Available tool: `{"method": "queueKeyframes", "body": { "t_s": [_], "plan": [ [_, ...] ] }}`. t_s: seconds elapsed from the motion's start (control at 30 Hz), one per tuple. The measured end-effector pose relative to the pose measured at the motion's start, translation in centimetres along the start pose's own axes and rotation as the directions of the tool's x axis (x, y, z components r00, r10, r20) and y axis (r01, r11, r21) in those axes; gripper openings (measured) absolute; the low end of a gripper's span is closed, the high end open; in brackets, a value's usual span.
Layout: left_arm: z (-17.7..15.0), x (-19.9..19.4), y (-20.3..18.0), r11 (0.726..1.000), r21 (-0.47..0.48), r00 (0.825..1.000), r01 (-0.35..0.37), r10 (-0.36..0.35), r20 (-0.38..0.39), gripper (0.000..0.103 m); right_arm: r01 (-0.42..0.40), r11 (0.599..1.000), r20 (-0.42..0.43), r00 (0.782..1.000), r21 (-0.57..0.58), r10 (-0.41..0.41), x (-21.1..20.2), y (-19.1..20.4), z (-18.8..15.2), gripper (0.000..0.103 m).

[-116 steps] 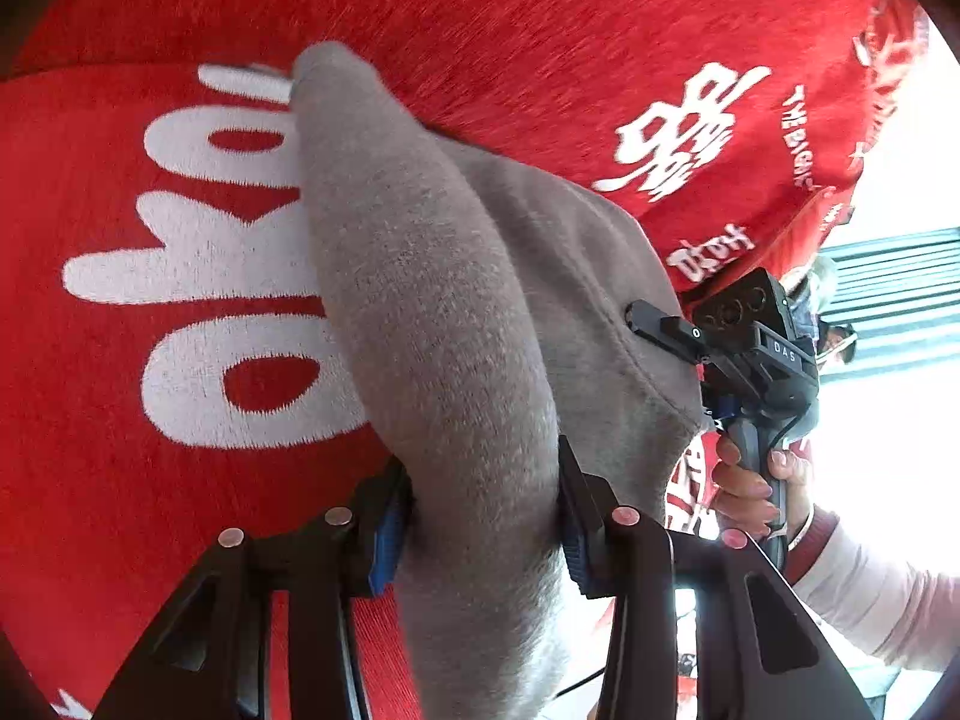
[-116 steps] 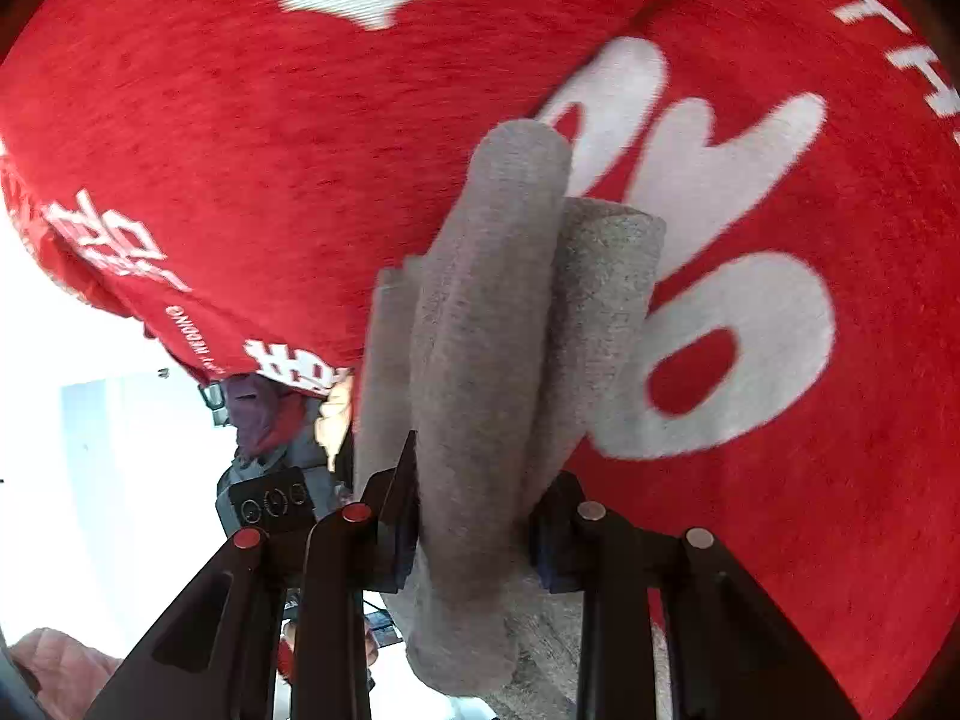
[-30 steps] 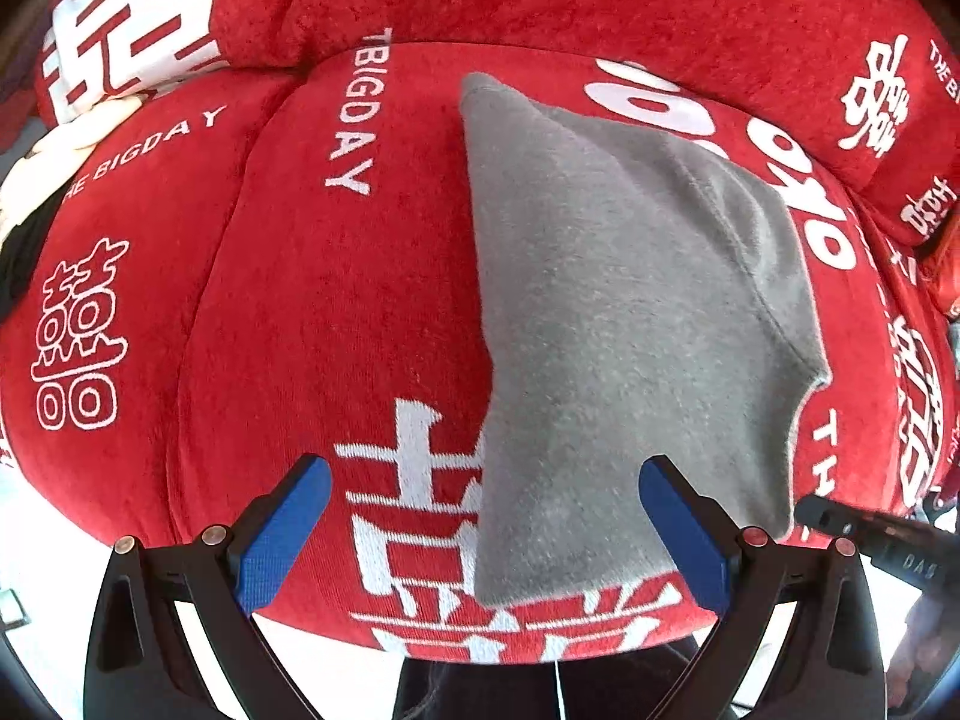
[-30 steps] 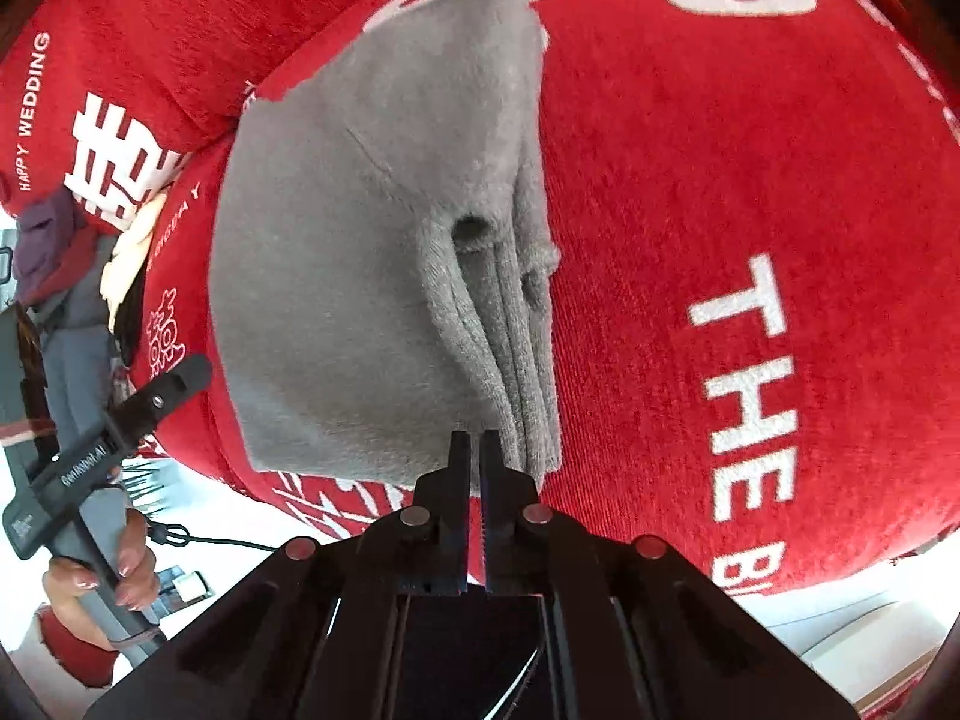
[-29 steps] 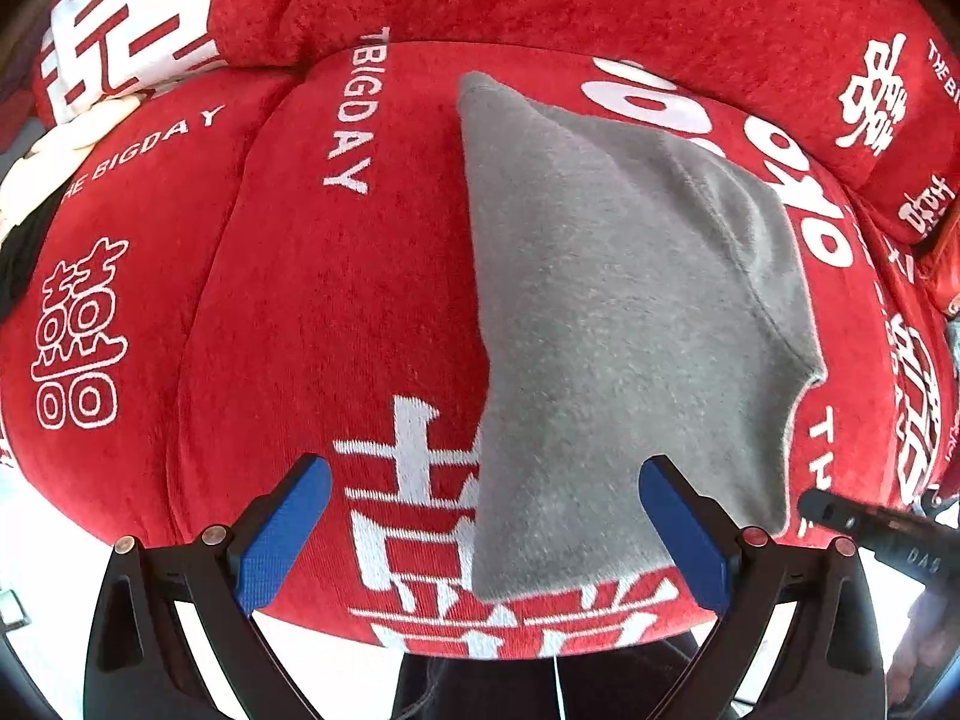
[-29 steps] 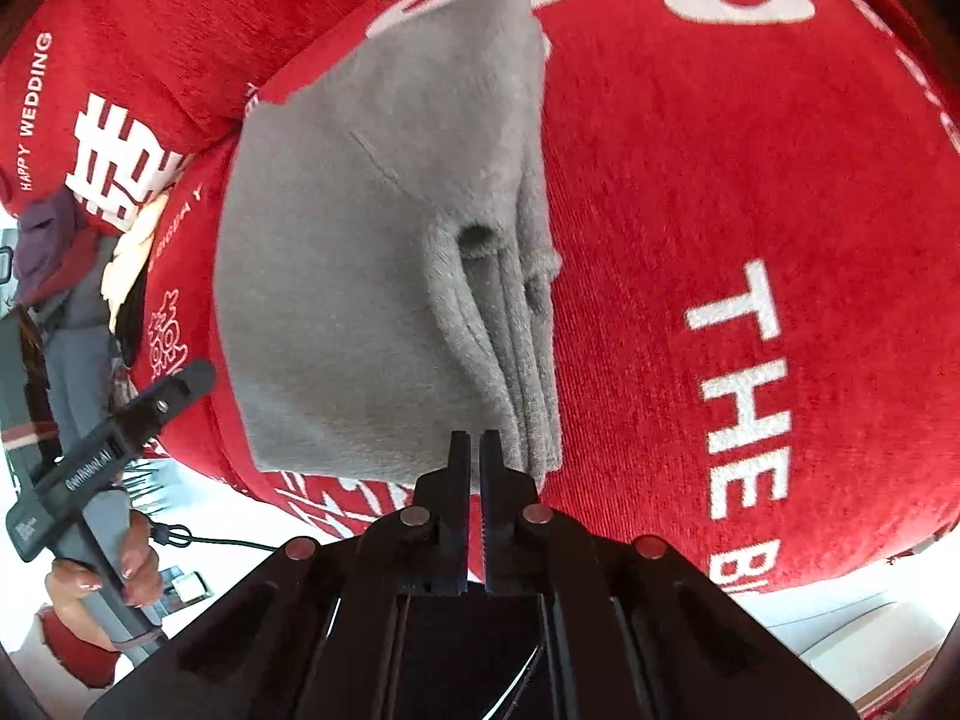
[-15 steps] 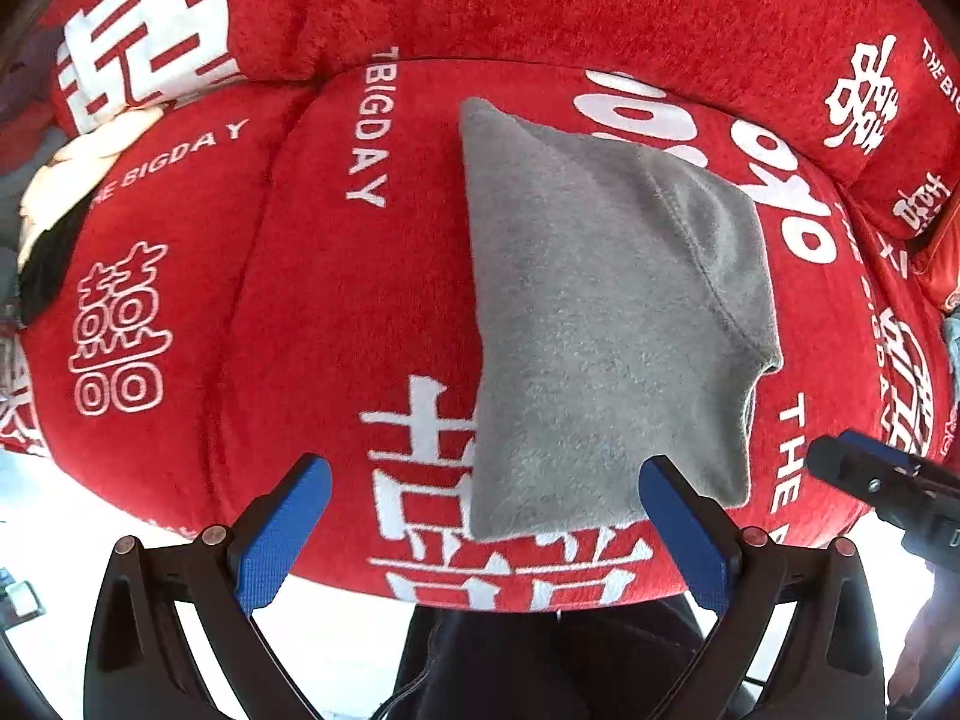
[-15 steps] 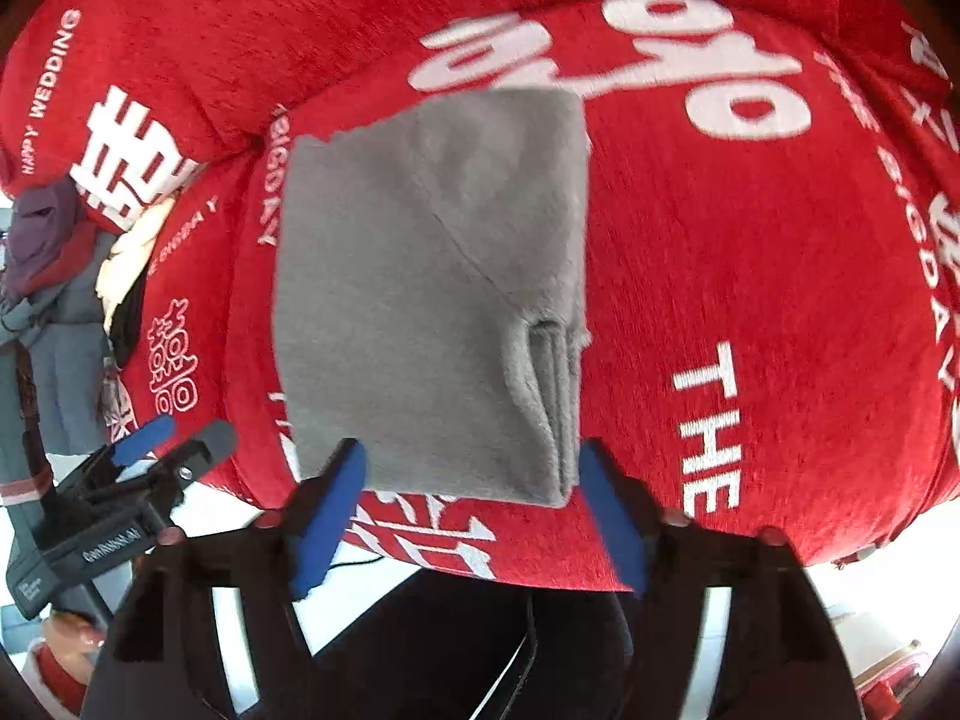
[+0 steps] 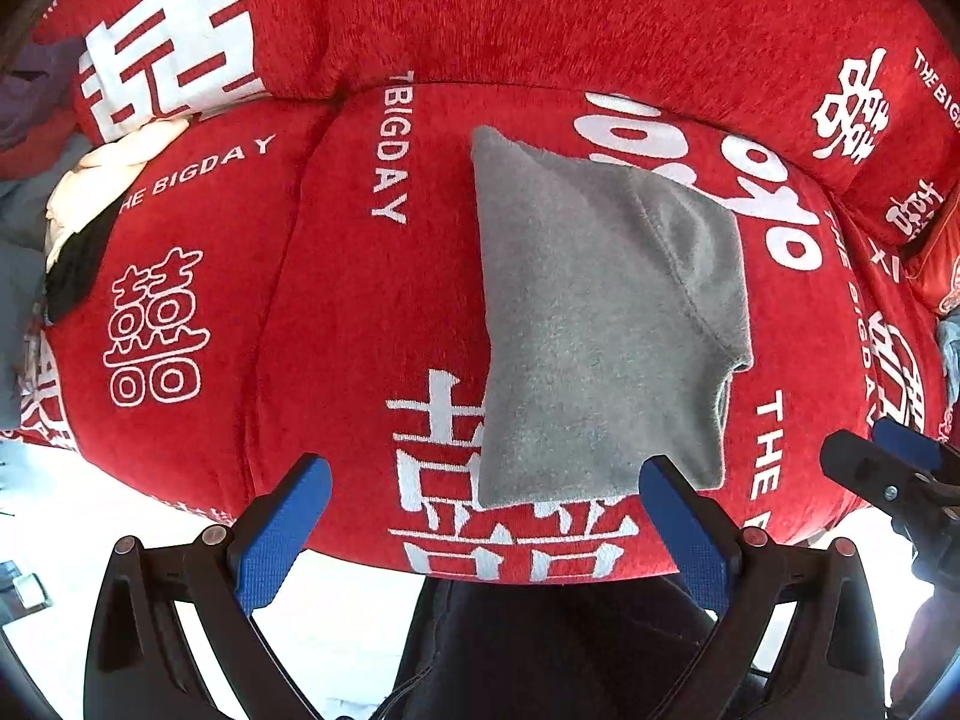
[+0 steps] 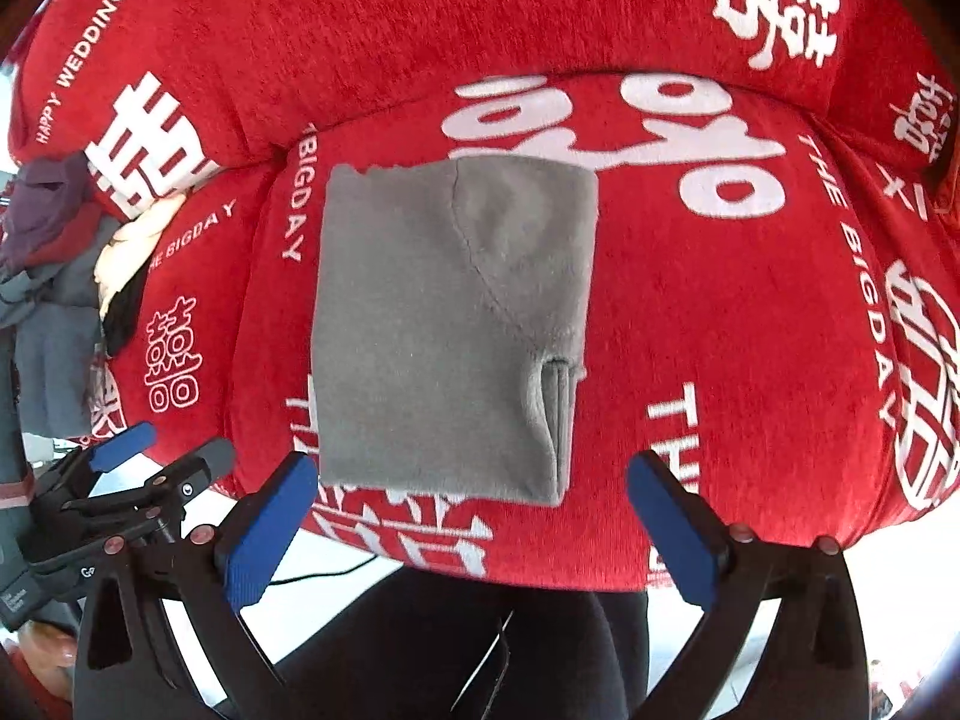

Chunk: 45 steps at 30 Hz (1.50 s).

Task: Fold small clothes

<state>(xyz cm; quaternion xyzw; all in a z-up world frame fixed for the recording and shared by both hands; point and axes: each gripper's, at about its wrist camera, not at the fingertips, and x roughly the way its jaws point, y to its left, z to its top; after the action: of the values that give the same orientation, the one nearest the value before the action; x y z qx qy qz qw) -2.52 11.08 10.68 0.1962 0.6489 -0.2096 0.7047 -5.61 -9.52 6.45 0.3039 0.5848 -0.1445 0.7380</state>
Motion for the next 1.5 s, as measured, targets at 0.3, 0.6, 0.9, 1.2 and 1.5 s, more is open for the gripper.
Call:
{"method": "queueKeyframes", "body": {
  "t_s": [0.3, 0.6, 0.9, 1.2, 1.5],
  "plan": [
    [-0.4, -1.3, -0.7, 0.999, 0.021, 0.999, -0.035, 0.035, 0.001, 0.103, 0.070, 0.997, -0.043, 0.997, 0.019, -0.069, -1.1, 0.1, 0.5, 0.103],
    [-0.5, -2.0, -0.6, 1.000, 0.006, 1.000, -0.020, 0.020, 0.007, 0.103, 0.069, 0.997, -0.045, 0.997, 0.035, -0.068, -1.4, 0.1, 0.6, 0.103],
    [-0.5, -2.3, -0.5, 1.000, 0.004, 1.000, -0.019, 0.019, 0.012, 0.103, 0.070, 0.997, -0.050, 0.996, 0.034, -0.068, -1.4, 0.0, 0.6, 0.103],
    [-0.7, -2.5, -0.7, 1.000, 0.009, 1.000, -0.014, 0.013, 0.012, 0.103, 0.073, 0.996, -0.048, 0.996, 0.043, -0.071, -1.4, 0.1, 0.2, 0.103],
    [-0.7, -2.5, -0.8, 1.000, 0.009, 1.000, -0.012, 0.012, 0.011, 0.103, 0.081, 0.996, -0.046, 0.996, 0.049, -0.079, -1.5, 0.0, -0.1, 0.103]
  ]
}}
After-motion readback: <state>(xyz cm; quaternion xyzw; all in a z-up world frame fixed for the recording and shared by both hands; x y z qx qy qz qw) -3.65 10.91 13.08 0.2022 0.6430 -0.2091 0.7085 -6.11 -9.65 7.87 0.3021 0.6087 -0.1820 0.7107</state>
